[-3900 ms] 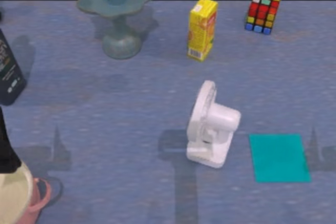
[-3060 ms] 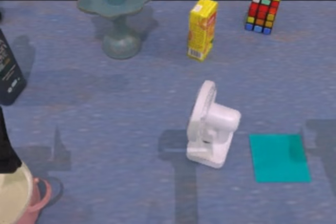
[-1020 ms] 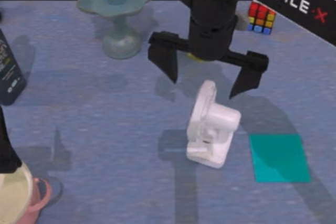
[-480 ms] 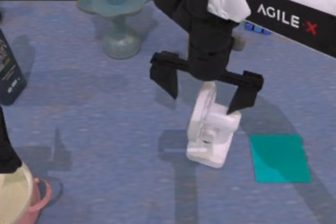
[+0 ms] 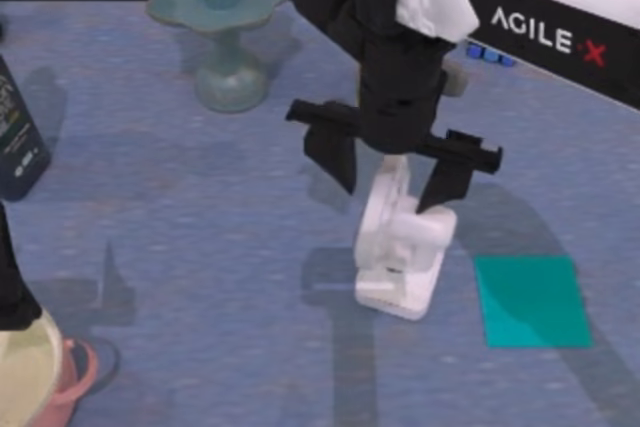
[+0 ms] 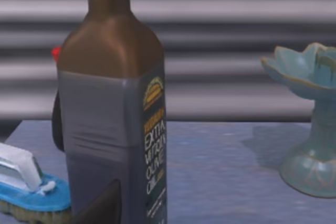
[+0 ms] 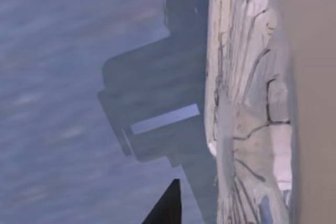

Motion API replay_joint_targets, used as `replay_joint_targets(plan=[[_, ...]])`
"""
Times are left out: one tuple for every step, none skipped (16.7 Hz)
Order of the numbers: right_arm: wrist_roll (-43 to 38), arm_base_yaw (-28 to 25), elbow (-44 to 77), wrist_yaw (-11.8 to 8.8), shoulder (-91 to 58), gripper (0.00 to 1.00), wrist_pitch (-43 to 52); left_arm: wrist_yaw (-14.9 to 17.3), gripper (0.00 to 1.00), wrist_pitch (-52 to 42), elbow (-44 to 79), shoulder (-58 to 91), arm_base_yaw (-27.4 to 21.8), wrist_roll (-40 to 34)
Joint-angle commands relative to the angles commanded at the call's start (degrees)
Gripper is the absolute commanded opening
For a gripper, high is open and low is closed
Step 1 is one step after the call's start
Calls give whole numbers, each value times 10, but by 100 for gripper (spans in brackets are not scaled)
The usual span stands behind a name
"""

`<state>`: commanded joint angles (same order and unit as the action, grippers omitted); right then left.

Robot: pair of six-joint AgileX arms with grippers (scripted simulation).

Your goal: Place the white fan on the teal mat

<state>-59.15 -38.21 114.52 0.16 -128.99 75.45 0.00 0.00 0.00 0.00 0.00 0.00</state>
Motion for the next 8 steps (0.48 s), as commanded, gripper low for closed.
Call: replay_joint_targets(plan=[[0,0,0,0,0,40,0,0,100,0,0,0,0,0],[0,0,0,0,0,32,0,0,100,0,0,0,0,0],[0,0,0,0,0,25,0,0,100,0,0,0,0,0],[0,0,0,0,0,17,0,0,100,0,0,0,0,0],[0,0,0,0,0,10,0,0,100,0,0,0,0,0],[0,0,0,0,0,2,0,0,100,0,0,0,0,0],[0,0,0,0,0,0,0,0,100,0,0,0,0,0],[0,0,0,0,0,0,0,0,100,0,0,0,0,0]])
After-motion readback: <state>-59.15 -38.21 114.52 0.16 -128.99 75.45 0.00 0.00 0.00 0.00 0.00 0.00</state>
